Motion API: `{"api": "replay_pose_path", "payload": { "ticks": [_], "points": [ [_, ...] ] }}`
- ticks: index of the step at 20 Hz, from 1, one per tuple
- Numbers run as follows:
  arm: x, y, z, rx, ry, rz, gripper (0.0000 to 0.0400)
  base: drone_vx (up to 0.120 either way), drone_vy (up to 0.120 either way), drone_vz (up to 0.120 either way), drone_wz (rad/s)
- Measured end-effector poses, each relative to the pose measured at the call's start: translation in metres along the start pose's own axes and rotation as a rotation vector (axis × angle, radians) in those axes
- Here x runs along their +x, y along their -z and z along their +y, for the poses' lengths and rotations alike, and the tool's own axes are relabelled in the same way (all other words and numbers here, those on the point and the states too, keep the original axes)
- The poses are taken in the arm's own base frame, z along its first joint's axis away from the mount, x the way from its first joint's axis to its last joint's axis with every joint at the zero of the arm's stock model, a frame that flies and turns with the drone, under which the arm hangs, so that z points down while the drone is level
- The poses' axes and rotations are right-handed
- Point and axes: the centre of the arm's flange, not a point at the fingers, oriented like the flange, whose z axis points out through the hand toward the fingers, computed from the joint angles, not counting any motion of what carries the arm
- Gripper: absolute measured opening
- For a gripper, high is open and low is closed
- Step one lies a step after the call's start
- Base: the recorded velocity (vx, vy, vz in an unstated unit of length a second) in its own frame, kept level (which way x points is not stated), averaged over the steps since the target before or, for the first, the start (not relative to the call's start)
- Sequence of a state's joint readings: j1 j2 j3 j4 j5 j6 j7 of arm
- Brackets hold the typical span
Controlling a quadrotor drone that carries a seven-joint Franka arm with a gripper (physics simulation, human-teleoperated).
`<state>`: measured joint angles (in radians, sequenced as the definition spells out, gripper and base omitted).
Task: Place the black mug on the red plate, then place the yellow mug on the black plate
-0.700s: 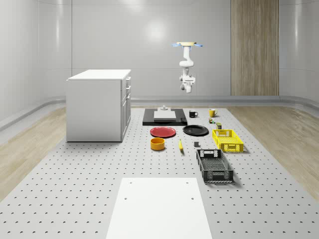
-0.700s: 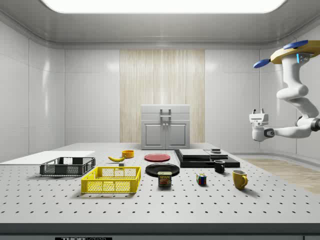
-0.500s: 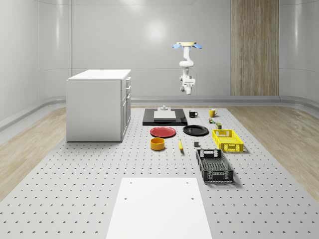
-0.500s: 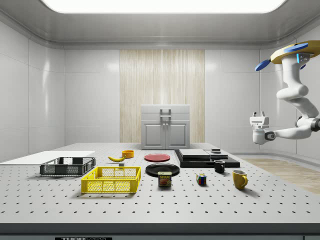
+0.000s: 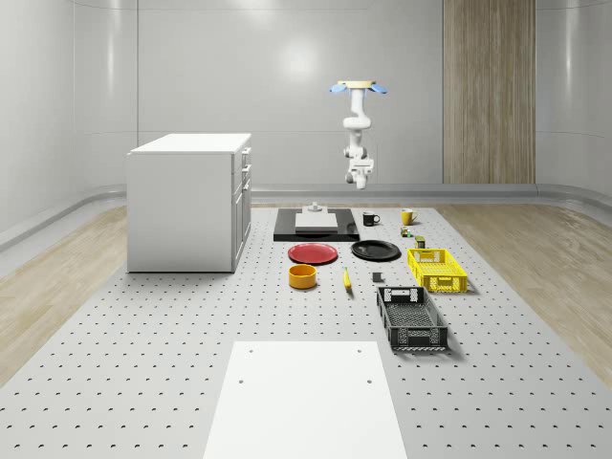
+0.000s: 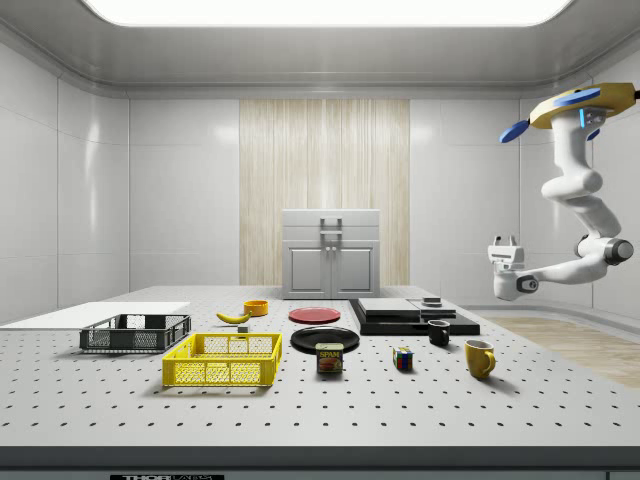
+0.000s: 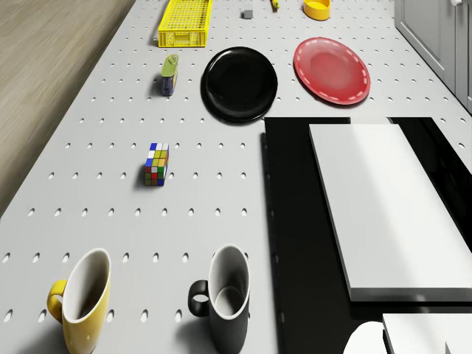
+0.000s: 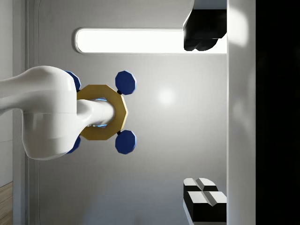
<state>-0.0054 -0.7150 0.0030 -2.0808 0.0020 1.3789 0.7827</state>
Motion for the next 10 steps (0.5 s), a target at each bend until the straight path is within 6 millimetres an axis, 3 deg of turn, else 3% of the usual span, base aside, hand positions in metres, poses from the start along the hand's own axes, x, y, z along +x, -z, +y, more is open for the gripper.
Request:
{"api": "replay_pose_path", "payload": {
  "ticks": [2, 10],
  "points": [
    [0.0002, 0.0044, -0.0003, 0.001, 0.000, 0.001, 0.0400, 0.120, -0.120, 0.000, 0.000],
    [0.0004, 0.0113, -0.0004, 0.005, 0.000, 0.006, 0.0400, 0.120, 0.000, 0.000, 0.000]
  ]
}}
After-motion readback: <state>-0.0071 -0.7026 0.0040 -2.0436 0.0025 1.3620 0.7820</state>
